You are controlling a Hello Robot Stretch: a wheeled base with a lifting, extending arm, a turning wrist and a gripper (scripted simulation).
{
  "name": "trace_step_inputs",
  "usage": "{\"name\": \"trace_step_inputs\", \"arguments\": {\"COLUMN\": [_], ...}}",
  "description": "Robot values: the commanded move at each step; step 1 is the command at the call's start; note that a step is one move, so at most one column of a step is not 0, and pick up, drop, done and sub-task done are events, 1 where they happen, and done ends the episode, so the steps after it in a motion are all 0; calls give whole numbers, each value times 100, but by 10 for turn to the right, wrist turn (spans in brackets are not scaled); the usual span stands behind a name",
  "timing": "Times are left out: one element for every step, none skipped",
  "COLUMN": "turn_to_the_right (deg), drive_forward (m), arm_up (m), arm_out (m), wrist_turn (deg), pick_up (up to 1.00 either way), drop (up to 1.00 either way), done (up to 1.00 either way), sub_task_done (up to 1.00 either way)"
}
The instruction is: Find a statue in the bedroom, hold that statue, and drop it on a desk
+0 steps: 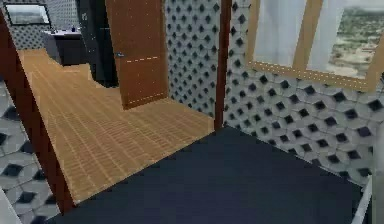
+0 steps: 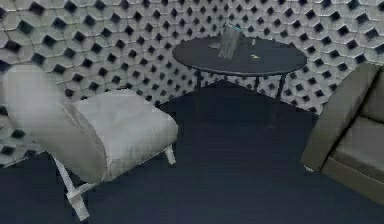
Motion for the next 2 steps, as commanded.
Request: {"name": "trace_step_inputs", "arguments": {"turn_to_the_right": [0,-300], "drive_forward": [55,0], "arm_up": [0,0], "arm_out": [0,0], "wrist_turn": [0,0], "pick_up": [0,0], "drop": [0,0], "done": [0,0], "sub_task_done": [0,0]}}
